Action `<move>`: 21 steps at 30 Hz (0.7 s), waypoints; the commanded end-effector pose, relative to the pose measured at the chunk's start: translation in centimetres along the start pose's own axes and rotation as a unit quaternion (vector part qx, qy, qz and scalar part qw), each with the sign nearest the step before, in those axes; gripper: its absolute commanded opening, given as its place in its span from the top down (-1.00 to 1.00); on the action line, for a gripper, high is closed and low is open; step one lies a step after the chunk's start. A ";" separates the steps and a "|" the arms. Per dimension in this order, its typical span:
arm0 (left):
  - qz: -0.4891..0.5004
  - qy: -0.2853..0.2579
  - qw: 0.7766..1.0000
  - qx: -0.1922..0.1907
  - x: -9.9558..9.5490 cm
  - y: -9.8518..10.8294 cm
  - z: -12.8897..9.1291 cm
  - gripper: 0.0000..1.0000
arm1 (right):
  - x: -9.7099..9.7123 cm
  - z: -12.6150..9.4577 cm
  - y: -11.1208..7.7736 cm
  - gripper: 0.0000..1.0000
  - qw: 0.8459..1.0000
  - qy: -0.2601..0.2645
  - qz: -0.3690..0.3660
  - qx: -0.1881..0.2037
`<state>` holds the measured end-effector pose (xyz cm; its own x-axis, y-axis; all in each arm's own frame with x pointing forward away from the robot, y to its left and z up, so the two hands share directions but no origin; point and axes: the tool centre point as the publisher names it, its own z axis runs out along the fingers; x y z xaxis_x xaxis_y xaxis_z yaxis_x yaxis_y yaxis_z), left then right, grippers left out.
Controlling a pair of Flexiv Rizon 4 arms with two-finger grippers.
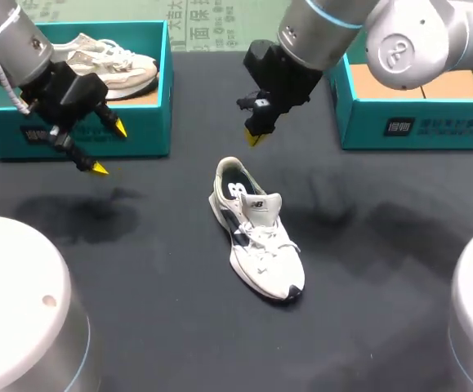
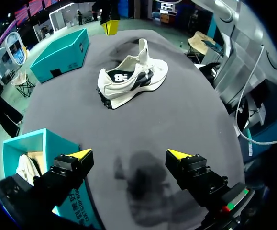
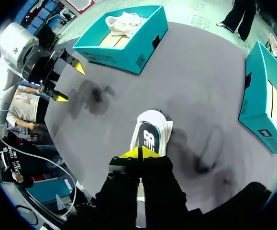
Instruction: Take the shoe out of the shoebox, open the shoe tongue, remove and reinsert the insole, then place the shoe into the shoebox
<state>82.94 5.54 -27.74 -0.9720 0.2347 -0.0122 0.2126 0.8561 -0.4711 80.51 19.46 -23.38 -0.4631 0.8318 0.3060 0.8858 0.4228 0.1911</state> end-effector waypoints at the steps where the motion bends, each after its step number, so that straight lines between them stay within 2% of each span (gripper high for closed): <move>1: 0.000 0.005 1.000 0.003 -0.3 0.5 -0.6 -1.00 | 0.6 0.2 -0.4 1.00 0.998 -0.066 0.013 0.004; 10: 0.000 0.005 1.000 0.003 -0.3 0.5 -0.6 -1.00 | 0.6 0.2 -0.4 1.00 0.998 -0.066 0.013 0.004; 12: 0.000 0.005 1.000 0.003 -0.3 0.5 -0.6 -1.00 | 1.5 1.5 0.2 1.00 0.994 -0.103 -0.004 0.021; 14: 0.000 0.005 1.000 0.003 -0.3 0.5 -0.6 -1.00 | 1.7 2.7 0.3 1.00 0.994 -0.106 -0.030 0.010; 17: 0.000 0.005 1.000 0.003 -0.3 0.5 -0.6 -1.00 | 1.7 4.7 0.2 1.00 0.990 -0.135 -0.036 0.013; 18: 0.000 0.005 1.000 0.003 -0.3 0.5 -0.6 -1.00 | 1.7 5.3 0.1 1.00 0.986 -0.161 -0.023 0.026; 21: 0.000 0.005 1.000 0.003 -0.3 0.5 -0.6 -1.00 | 1.6 5.8 -0.1 1.00 0.987 -0.158 -0.019 0.023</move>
<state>83.39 6.18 -27.47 -0.9709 0.2393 -0.0044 0.2120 0.8516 -0.4794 79.40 21.18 -27.31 -0.4784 0.8766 0.0526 0.8696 0.4646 0.1671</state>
